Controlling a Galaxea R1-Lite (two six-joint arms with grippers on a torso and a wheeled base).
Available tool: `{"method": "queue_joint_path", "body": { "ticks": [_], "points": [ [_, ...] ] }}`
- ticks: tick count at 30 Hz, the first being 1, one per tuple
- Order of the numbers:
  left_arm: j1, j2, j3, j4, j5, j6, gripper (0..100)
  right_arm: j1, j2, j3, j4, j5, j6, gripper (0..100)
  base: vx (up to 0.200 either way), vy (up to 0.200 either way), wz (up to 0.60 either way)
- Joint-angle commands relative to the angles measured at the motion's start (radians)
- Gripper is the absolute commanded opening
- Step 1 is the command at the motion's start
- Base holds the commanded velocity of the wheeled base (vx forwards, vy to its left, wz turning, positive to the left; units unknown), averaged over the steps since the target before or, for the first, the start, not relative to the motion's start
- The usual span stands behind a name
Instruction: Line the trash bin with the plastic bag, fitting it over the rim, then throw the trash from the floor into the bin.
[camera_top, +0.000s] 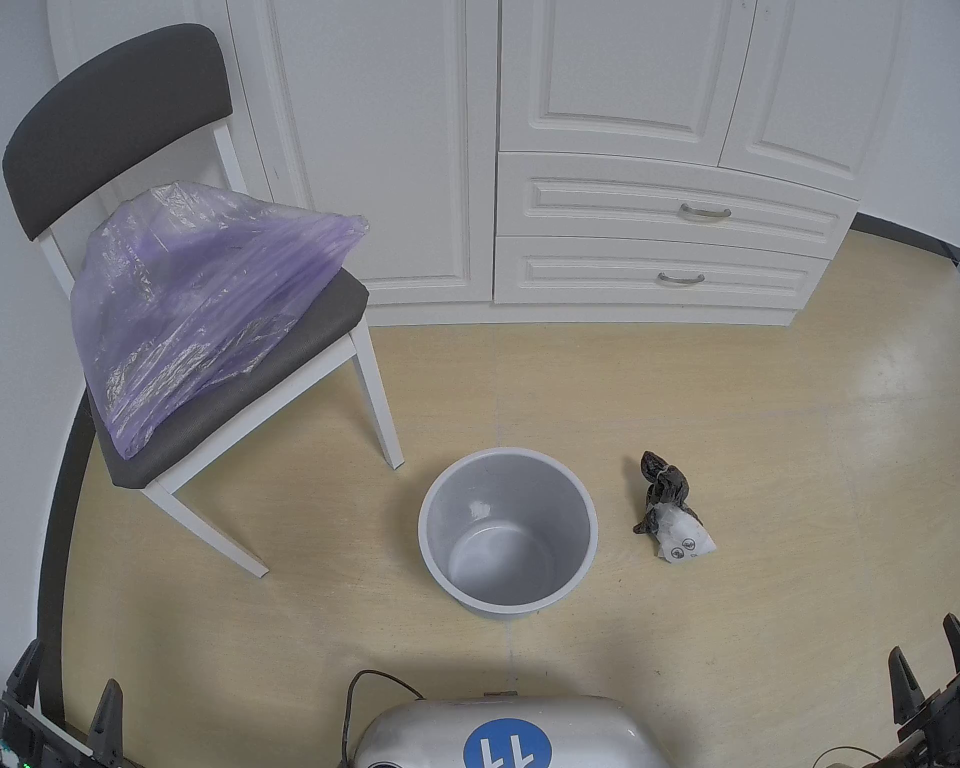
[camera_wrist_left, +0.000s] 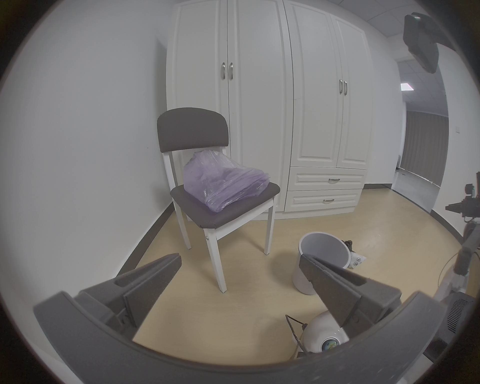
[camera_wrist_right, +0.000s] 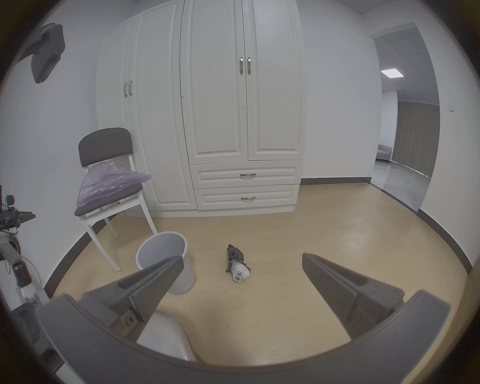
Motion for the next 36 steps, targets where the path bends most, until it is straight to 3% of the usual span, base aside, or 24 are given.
{"method": "queue_joint_path", "body": {
  "ticks": [1, 27, 36],
  "points": [
    [0.000, -0.013, 0.015, 0.000, 0.000, 0.000, 100, 0.000, -0.016, 0.016, -0.001, 0.000, 0.000, 100, 0.000, 0.000, 0.00],
    [0.000, -0.016, 0.015, 0.000, -0.005, 0.008, 100, -0.001, -0.016, 0.018, -0.002, 0.002, -0.007, 100, 0.000, 0.000, 0.00],
    [0.002, -0.016, 0.018, -0.011, -0.020, 0.043, 100, -0.001, -0.016, 0.018, 0.002, 0.026, -0.058, 100, 0.000, 0.000, 0.00]
  ]
}}
